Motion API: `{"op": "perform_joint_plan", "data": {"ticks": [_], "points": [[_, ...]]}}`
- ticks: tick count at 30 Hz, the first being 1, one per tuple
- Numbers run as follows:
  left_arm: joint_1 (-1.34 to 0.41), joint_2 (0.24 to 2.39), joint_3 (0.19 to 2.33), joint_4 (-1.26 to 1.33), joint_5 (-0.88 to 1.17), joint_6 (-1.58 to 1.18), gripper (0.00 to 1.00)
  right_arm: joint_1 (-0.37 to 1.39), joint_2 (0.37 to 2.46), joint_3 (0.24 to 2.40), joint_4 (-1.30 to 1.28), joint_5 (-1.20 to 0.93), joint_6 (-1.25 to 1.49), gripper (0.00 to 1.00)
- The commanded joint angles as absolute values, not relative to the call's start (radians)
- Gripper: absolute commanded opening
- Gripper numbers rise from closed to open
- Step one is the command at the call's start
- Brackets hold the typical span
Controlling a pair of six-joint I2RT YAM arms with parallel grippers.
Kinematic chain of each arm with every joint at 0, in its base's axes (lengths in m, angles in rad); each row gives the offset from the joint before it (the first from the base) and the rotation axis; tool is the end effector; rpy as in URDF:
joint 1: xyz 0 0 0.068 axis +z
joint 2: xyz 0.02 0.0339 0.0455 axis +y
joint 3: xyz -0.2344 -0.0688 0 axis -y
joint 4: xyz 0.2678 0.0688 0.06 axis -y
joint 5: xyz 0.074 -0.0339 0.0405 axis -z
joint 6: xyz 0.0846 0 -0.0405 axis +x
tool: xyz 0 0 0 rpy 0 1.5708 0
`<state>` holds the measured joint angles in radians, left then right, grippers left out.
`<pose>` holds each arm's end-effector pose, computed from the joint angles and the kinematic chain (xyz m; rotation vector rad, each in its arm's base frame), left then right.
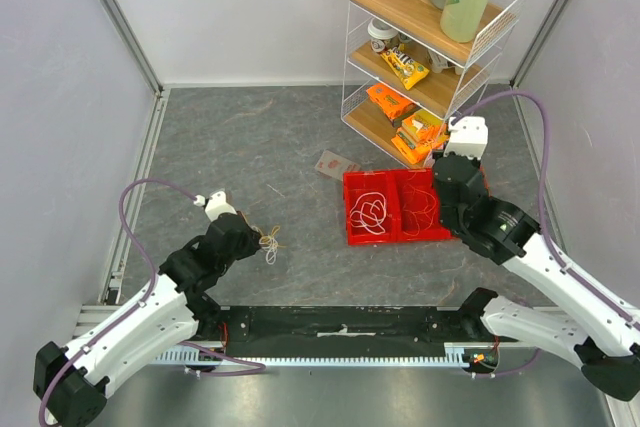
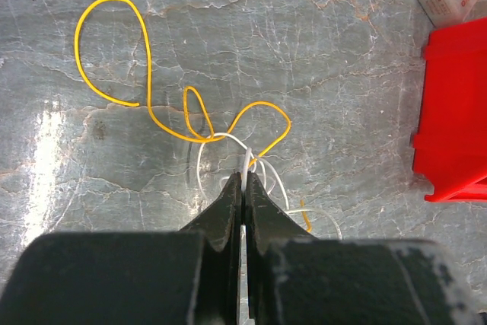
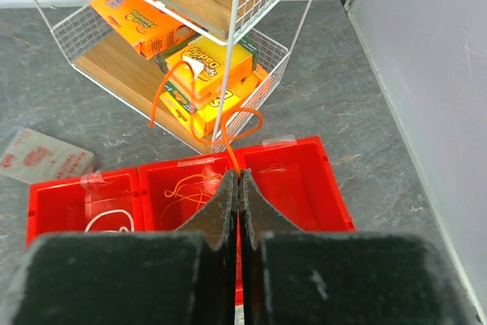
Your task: Untangle the cables
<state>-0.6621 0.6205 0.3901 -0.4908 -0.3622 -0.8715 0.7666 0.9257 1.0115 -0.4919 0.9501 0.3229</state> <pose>0.1909 -0.1108 0.1460 -0.4226 2.2292 -0.4115 0.2306 0.1266 0.3349 0.1888 1.7959 -0.1687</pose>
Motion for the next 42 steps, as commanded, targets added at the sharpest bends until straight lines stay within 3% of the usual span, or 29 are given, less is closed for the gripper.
{"op": "perform_joint_plan", "data": {"ticks": [1, 9, 16, 21, 24, 28, 31, 36, 42], "points": [[-0.655, 0.627, 0.423, -0.443, -0.350, -0.884, 0.02, 0.759, 0.903, 0.971, -0.511, 0.884, 0.451, 0.00], [-0.655, 0.604, 0.429, -0.468, -0.350, -0.874, 0.02, 0.759, 0.947, 0.700, -0.549, 0.727, 0.790, 0.00], [-0.655, 0.586, 0.443, -0.482, -0.359, -0.870, 0.02, 0.752, 0.894, 0.663, -0.578, 0.765, 0.778, 0.00], [-0.655, 0.588, 0.453, -0.468, -0.287, -0.862, 0.02, 0.746, 1.008, 0.706, -0.571, 0.753, 0.753, 0.02], [-0.655, 0.588, 0.471, -0.468, -0.232, -0.833, 0.02, 0.746, 1.086, 0.756, -0.597, 0.739, 0.729, 0.15], [-0.655, 0.580, 0.497, -0.469, -0.170, -0.795, 0.02, 0.746, 1.091, 0.795, -0.626, 0.697, 0.670, 0.56], [-0.655, 0.563, 0.491, -0.453, -0.149, -0.787, 0.02, 0.759, 1.049, 0.813, -0.643, 0.681, 0.637, 0.67], [-0.655, 0.561, 0.483, -0.416, -0.112, -0.773, 0.02, 0.885, 1.008, 0.880, -0.611, 0.629, 0.557, 0.73], [-0.655, 0.569, 0.488, -0.413, -0.071, -0.752, 0.02, 1.078, 1.149, 0.876, -0.154, 0.203, 0.502, 0.76]]}}
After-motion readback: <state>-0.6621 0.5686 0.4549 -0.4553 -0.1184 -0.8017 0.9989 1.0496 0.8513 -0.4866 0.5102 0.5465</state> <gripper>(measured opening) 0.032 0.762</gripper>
